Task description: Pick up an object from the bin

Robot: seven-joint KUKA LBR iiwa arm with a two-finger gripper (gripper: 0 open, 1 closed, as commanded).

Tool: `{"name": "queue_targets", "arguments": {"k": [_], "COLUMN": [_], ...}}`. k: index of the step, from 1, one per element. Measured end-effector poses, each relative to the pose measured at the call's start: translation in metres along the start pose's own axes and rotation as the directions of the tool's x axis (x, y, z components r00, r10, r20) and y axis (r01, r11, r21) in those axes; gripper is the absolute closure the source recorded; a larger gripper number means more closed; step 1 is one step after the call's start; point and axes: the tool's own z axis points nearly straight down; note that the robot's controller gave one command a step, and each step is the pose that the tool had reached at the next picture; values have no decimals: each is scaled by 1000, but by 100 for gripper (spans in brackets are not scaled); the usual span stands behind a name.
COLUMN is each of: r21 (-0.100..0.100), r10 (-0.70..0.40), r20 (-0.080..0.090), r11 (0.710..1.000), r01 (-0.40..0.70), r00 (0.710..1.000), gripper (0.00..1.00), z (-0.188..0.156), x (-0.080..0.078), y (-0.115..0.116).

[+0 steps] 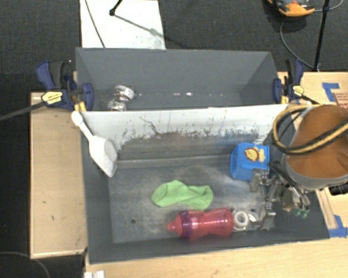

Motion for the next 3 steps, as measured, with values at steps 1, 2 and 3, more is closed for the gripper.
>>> {"name": "queue_targets", "arguments": {"k": [1, 2, 3], "r21": [-4, -3, 0], "r10": [-183, -90, -160], "r20": [0, -3, 1], "r11": [983, 996, 987], "r01": [183, 90, 160], "r00": [983, 996, 987], "gripper": [0, 0, 100], "z": [21, 84, 88], "x": [-4, -9, 9], "y": [91, 77, 149]}}
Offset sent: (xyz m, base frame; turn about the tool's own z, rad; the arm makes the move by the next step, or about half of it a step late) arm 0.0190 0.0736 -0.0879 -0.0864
